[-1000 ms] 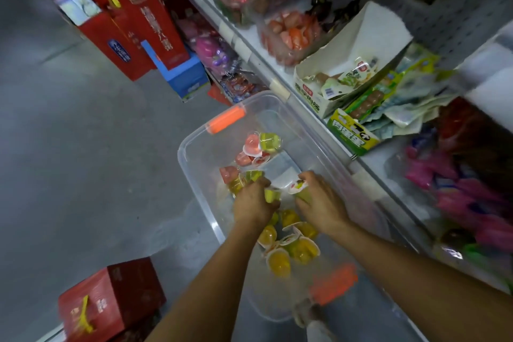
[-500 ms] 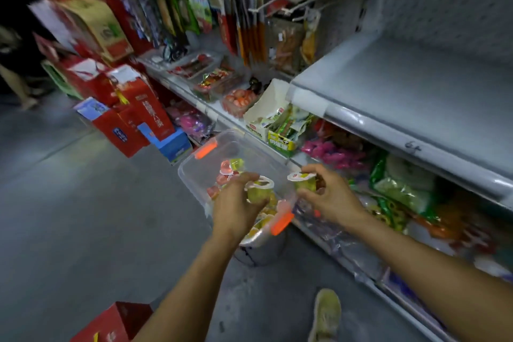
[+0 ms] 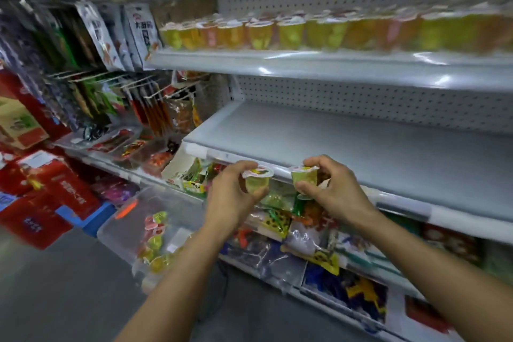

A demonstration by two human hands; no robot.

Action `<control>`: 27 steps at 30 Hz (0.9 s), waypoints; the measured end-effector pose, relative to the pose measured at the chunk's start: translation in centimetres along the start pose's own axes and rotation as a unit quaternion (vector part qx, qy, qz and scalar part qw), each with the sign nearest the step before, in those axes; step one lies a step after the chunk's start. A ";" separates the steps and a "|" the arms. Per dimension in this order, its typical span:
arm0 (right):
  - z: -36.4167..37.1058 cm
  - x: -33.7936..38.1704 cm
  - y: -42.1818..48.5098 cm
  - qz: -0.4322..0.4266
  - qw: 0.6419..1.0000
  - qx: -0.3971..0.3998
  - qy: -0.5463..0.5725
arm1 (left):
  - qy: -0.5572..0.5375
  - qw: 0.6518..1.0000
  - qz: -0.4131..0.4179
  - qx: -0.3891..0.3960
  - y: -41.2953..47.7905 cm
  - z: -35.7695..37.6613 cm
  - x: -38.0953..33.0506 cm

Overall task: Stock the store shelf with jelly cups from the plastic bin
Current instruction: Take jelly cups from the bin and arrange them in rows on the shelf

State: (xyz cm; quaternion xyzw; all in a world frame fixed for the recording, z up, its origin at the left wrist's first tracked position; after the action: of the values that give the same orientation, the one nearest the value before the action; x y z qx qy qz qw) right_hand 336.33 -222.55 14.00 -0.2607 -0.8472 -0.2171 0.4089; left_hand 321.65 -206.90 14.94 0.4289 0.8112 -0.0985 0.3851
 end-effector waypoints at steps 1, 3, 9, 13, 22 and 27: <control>-2.4 -0.3 -1.3 0.000 1.000 -0.013 -0.006 | 0.002 1.000 0.015 0.002 -0.5 1.0 -2.4; -7.2 -0.8 -4.0 -0.004 0.999 -0.032 -0.018 | -0.003 0.999 0.045 0.012 -1.5 3.4 -7.2; -20.3 -1.8 -11.7 -0.014 0.997 -0.063 -0.048 | -0.044 0.993 0.106 0.026 -4.3 9.9 -20.4; -27.5 -2.5 -15.6 -0.034 0.994 -0.089 -0.049 | -0.049 0.990 0.131 0.033 -5.4 12.9 -27.7; -40.3 -2.3 -18.3 -0.062 0.980 -0.179 -0.067 | -0.086 0.972 0.219 0.023 -4.4 15.4 -40.8; -45.4 -2.6 -15.8 -0.055 0.972 -0.225 -0.041 | -0.074 0.967 0.244 0.012 -0.7 15.4 -44.2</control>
State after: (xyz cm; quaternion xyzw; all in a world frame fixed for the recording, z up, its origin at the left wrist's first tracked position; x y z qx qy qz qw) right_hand 354.20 -261.77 35.41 -0.3080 -0.8053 -0.4137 0.2923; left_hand 344.23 -242.31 35.61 0.6098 0.6503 -0.0431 0.4510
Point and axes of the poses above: each hand's wrist, its own y-axis towards the middle knuckle, its own z-axis out of the palm, x = y × z, the point moved 7 cm from there along y, towards the middle knuckle, and after that the axes turned 9 degrees about x, right-handed, at the moved point
